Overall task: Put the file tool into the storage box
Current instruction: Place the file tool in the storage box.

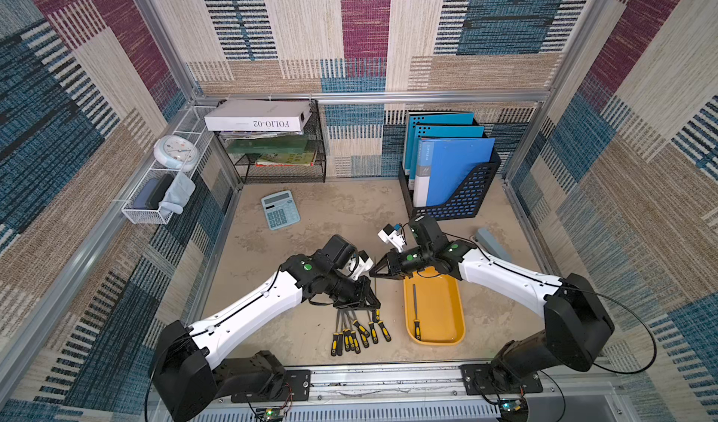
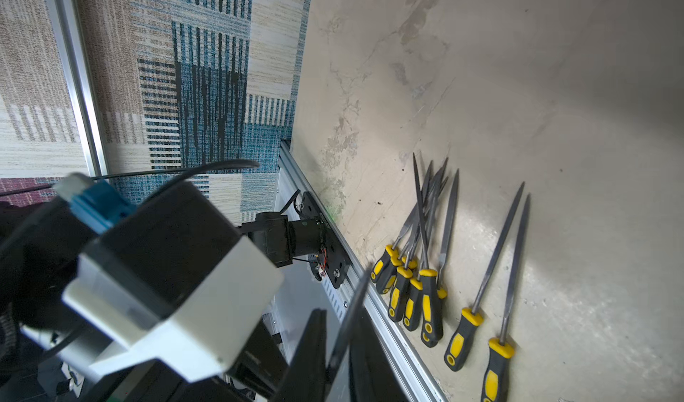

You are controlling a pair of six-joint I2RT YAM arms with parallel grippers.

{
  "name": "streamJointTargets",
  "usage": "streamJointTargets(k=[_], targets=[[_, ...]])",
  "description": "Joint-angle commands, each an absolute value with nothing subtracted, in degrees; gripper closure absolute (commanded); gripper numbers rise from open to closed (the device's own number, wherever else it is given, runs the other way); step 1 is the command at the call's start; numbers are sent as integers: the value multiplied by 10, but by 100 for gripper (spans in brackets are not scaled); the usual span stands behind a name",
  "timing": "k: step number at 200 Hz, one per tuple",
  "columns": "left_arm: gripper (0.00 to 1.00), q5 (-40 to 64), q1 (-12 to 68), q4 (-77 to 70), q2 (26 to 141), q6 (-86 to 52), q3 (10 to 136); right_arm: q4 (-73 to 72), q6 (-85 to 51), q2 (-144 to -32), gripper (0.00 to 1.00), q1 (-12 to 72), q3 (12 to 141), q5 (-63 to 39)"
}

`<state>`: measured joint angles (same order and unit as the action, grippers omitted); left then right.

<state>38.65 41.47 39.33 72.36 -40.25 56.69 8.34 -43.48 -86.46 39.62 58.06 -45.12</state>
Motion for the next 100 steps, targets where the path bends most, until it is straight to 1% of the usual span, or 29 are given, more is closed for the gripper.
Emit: streamJointTargets(k=[1, 9, 14, 21, 30, 33, 36, 42, 45, 74, 100], targets=[[82, 376, 415, 392, 723, -399, 569, 108, -421, -864, 96, 397, 594, -446], [57, 363, 415, 401, 724, -401, 570, 127, -416, -860, 99, 396, 597, -440], [46, 355, 414, 407, 724, -402, 572, 141, -410, -859, 100, 395, 599, -436], [34, 348, 414, 418, 726, -403, 575, 166, -402, -857, 100, 393, 603, -432], [25, 341, 413, 432, 725, -405, 579, 207, -386, -854, 100, 384, 607, -417], [19, 338, 413, 436, 725, -405, 580, 221, -380, -852, 100, 381, 608, -412], [15, 337, 412, 440, 724, -407, 581, 229, -375, -851, 100, 377, 607, -404], [13, 337, 413, 448, 721, -410, 582, 252, -366, -846, 100, 365, 604, -392], [12, 317, 413, 451, 719, -412, 582, 261, -362, -842, 100, 357, 601, -387], [11, 281, 408, 474, 689, -427, 565, 356, -306, -810, 100, 288, 593, -319], [10, 248, 397, 481, 655, -446, 534, 447, -238, -827, 100, 274, 614, -227]])
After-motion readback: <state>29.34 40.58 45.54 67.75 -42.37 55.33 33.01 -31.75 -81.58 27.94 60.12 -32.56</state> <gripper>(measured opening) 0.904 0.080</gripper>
